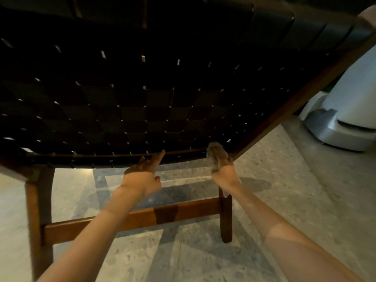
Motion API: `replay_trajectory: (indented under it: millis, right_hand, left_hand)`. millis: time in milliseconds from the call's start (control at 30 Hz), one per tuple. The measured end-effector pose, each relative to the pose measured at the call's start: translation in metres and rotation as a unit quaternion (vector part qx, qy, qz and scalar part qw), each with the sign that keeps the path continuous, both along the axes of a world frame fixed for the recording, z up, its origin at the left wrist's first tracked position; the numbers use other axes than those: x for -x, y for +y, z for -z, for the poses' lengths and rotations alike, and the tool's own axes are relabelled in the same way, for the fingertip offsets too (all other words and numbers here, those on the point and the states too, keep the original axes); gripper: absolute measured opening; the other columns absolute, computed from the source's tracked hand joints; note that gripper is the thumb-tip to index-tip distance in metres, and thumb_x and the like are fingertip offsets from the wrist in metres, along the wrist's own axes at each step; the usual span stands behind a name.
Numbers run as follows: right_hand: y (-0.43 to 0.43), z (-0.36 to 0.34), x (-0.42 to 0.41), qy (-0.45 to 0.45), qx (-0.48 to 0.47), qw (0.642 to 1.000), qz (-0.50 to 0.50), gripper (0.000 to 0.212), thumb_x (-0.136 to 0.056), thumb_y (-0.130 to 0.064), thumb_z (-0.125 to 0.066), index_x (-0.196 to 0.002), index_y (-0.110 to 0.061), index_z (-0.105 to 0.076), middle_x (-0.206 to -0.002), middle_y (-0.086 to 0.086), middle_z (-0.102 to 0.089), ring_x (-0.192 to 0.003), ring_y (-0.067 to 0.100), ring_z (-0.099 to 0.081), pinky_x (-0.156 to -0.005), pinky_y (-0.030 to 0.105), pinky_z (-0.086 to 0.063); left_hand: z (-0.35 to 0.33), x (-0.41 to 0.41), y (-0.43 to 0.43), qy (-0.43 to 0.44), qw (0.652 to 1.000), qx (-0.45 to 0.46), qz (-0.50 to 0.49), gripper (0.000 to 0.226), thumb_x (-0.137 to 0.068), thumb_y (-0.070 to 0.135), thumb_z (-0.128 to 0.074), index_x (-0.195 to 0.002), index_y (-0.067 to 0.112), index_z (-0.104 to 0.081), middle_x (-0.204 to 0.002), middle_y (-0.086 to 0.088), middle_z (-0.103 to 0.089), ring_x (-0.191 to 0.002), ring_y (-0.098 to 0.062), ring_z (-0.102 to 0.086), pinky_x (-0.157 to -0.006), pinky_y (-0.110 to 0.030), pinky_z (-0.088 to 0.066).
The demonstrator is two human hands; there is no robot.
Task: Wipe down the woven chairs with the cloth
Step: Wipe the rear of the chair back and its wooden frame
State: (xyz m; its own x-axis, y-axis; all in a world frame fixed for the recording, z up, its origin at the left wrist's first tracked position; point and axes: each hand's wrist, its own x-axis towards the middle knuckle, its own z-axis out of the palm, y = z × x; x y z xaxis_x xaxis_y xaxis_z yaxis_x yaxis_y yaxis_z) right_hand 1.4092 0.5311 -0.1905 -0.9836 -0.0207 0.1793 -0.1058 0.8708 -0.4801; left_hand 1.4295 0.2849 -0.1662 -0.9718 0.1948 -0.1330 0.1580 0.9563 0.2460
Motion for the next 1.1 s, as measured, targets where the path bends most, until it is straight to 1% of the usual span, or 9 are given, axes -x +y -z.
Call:
replay_trajectory:
  millis: [100,167,300,433,533,633,800,1000,1100]
  right_hand:
    - [-0.018,-0.007,-0.004,-0.068,0.046,0.994,-0.075,0.065,-0.091,0.005,-0.046,-0.149,-0.015,-0.025,-0.156,0.003,-0.024,-0.141,0.013,-0.024,-0.116,0.026,-0.021]
    - [-0.028,-0.017,-0.007,-0.078,-0.003,0.991,-0.104,0.067,-0.092,0.001,-0.045,-0.15,-0.022,-0.021,-0.158,-0.001,-0.018,-0.143,0.017,-0.023,-0.116,0.026,-0.019]
    - [-0.078,-0.048,-0.041,0.119,-0.067,0.96,-0.246,0.071,-0.08,0.005,-0.054,-0.144,-0.019,-0.036,-0.14,-0.006,-0.04,-0.132,0.021,-0.038,-0.106,0.017,-0.01]
    - [-0.146,-0.088,-0.076,0.224,-0.047,0.917,-0.327,0.078,-0.072,0.009,-0.064,-0.144,-0.01,-0.039,-0.137,0.003,-0.05,-0.101,0.018,-0.036,-0.09,0.031,-0.038]
    - [-0.199,-0.123,-0.096,0.297,-0.012,0.878,-0.376,0.087,-0.07,0.011,-0.068,-0.146,-0.011,-0.033,-0.146,0.0,-0.041,-0.094,0.01,-0.027,-0.073,0.016,-0.038]
    - [-0.259,-0.145,-0.11,0.339,0.033,0.864,-0.37,0.082,-0.072,0.008,-0.069,-0.145,-0.01,-0.036,-0.148,0.001,-0.041,-0.096,0.016,-0.037,-0.071,0.014,-0.04]
    - [-0.353,-0.165,-0.124,0.321,0.167,0.878,-0.313,0.072,-0.084,0.0,-0.065,-0.147,-0.011,-0.033,-0.146,0.006,-0.042,-0.103,0.024,-0.043,-0.078,0.037,-0.054]
    - [-0.413,-0.184,-0.117,0.28,0.255,0.894,-0.241,0.063,-0.084,-0.005,-0.065,-0.142,-0.009,-0.041,-0.136,0.012,-0.052,-0.124,0.038,-0.042,-0.092,0.047,-0.049]
    - [-0.419,-0.172,-0.109,0.303,0.202,0.891,-0.272,0.062,-0.09,-0.009,-0.059,-0.146,-0.008,-0.033,-0.136,0.014,-0.051,-0.118,0.038,-0.045,-0.091,0.044,-0.047]
  left_hand:
    - [-0.005,-0.015,-0.013,0.012,0.998,-0.053,-0.005,0.069,-0.099,0.028,-0.041,-0.149,0.037,0.006,-0.158,-0.001,-0.017,-0.133,-0.025,-0.04,-0.097,-0.033,-0.042]
    - [-0.007,-0.033,-0.025,0.056,0.996,-0.058,-0.03,0.065,-0.1,0.026,-0.041,-0.151,0.031,-0.003,-0.156,-0.001,-0.023,-0.127,-0.025,-0.045,-0.094,-0.033,-0.044]
    - [-0.019,-0.077,-0.064,0.145,0.985,-0.036,-0.085,0.058,-0.1,0.028,-0.041,-0.151,0.032,-0.014,-0.153,0.003,-0.03,-0.112,-0.018,-0.055,-0.083,-0.026,-0.049]
    - [-0.044,-0.123,-0.113,0.202,0.96,-0.063,-0.186,0.052,-0.098,0.03,-0.045,-0.147,0.033,-0.028,-0.146,0.005,-0.041,-0.113,-0.015,-0.055,-0.074,-0.019,-0.044]
    - [-0.068,-0.154,-0.15,0.253,0.93,-0.122,-0.235,0.051,-0.094,0.022,-0.052,-0.142,0.03,-0.038,-0.138,0.002,-0.05,-0.113,-0.017,-0.054,-0.077,-0.021,-0.04]
    - [-0.098,-0.174,-0.18,0.31,0.893,-0.18,-0.273,0.052,-0.093,0.013,-0.052,-0.142,0.023,-0.04,-0.138,-0.005,-0.05,-0.121,-0.021,-0.05,-0.096,-0.034,-0.044]
    - [-0.144,-0.182,-0.21,0.329,0.858,-0.256,-0.3,0.063,-0.093,0.002,-0.049,-0.149,0.019,-0.026,-0.149,-0.006,-0.038,-0.134,-0.019,-0.038,-0.11,-0.04,-0.035]
    - [-0.173,-0.179,-0.229,0.286,0.852,-0.348,-0.267,0.077,-0.09,-0.013,-0.043,-0.151,0.022,-0.013,-0.156,-0.006,-0.022,-0.132,-0.016,-0.041,-0.105,-0.043,-0.042]
    - [-0.175,-0.176,-0.237,0.27,0.849,-0.367,-0.269,0.08,-0.09,-0.015,-0.038,-0.15,0.031,-0.012,-0.157,-0.003,-0.018,-0.097,0.009,-0.052,-0.079,-0.014,-0.05]
